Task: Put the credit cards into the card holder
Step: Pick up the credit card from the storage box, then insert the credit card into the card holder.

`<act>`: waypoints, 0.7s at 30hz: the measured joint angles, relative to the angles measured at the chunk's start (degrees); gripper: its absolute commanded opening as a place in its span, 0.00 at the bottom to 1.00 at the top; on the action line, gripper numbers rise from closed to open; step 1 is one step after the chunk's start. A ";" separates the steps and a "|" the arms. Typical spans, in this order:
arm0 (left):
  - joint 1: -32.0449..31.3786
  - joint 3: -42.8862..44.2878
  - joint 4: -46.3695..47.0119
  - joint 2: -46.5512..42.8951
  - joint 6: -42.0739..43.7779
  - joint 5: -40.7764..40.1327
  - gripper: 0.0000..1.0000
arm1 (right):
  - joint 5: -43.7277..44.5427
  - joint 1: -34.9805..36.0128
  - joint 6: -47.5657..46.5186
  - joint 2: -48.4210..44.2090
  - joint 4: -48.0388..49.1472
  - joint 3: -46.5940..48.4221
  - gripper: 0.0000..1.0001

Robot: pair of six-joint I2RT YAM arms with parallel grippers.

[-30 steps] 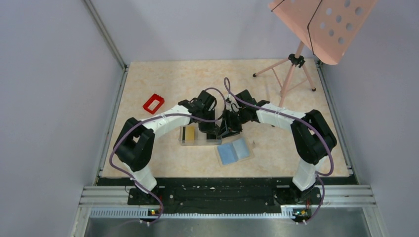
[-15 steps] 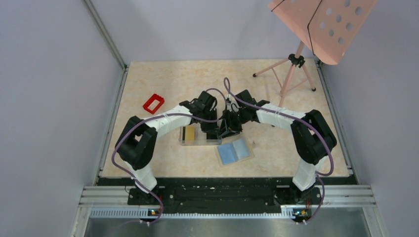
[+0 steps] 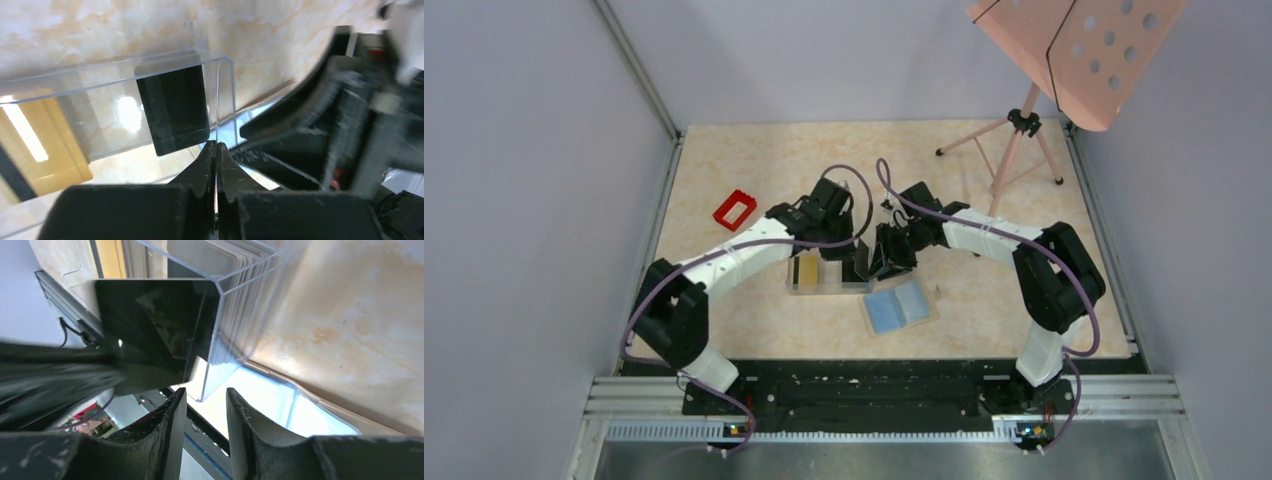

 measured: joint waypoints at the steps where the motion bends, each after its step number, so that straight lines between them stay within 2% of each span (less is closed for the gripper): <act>1: -0.07 -0.02 -0.17 -2.29 -0.07 -1.33 0.00 | 0.85 0.00 -0.39 0.02 -0.94 0.33 0.35; 9: -0.02 -2.49 -0.09 -18.08 -1.46 -9.35 0.00 | 5.46 0.11 -2.95 3.02 -4.37 5.95 0.32; 13: -0.02 -6.25 0.00 -24.98 -2.62 -10.84 0.00 | 6.56 0.26 -2.86 6.73 -5.07 8.57 0.23; 18: -0.02 -12.17 -0.02 -30.53 -4.63 -10.73 0.00 | 8.07 0.61 -2.21 10.29 -8.50 13.90 0.02; 21: -0.02 -16.13 0.02 -33.42 -6.08 -10.32 0.00 | 10.84 0.66 -2.62 11.43 -11.30 16.98 0.00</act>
